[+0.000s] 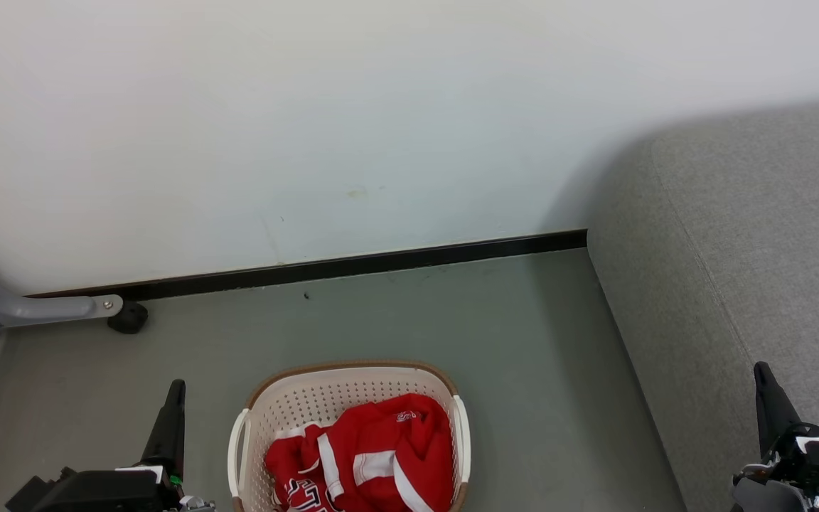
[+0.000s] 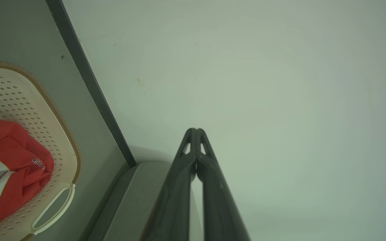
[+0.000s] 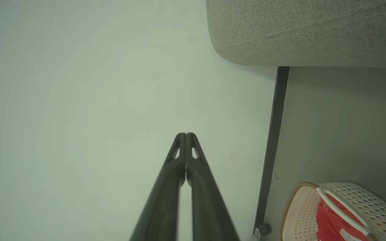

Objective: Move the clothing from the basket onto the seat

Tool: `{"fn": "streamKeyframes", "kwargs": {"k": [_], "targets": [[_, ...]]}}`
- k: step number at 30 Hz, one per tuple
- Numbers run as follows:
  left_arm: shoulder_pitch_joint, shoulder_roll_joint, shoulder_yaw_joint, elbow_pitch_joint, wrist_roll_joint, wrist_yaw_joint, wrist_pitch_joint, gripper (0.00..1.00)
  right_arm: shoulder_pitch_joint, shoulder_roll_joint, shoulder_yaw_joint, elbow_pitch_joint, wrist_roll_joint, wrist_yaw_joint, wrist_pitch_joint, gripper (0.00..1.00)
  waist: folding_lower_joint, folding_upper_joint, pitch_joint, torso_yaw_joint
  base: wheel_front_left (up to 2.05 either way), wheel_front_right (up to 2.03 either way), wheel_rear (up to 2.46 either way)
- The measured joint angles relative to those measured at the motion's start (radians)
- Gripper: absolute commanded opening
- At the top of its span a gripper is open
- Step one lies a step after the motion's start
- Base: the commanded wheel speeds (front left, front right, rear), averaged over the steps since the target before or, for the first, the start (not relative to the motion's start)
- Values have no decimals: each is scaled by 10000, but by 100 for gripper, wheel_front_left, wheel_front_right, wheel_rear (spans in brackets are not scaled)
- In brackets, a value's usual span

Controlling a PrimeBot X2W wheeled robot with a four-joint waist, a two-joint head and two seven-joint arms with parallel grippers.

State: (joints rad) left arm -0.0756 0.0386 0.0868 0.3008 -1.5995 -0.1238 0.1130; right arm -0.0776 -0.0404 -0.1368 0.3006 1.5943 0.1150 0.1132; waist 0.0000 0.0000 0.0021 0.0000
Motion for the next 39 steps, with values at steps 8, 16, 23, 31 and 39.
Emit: {"fn": "streamKeyframes", "kwargs": {"k": [8,16,23,31,39], "targets": [[0,0,0,0,0,0,0,0,0,0,0,0,0,-2,0,0,0,0,0,0,0,0,0],[0,0,0,0,0,0,0,0,0,0,0,0,0,0,0,0,0,0,0,0,0,0,0],[0,0,0,0,0,0,0,0,0,0,0,0,0,0,0,0,0,0,0,0,0,0,0],[0,0,0,0,0,0,0,0,0,0,0,0,0,0,0,0,0,0,0,0,0,0,0],[310,-92,-27,437,2,12,-2,100,315,121,19,420,-6,-13,0,100,0,0,0,0,0,0,0]]}}
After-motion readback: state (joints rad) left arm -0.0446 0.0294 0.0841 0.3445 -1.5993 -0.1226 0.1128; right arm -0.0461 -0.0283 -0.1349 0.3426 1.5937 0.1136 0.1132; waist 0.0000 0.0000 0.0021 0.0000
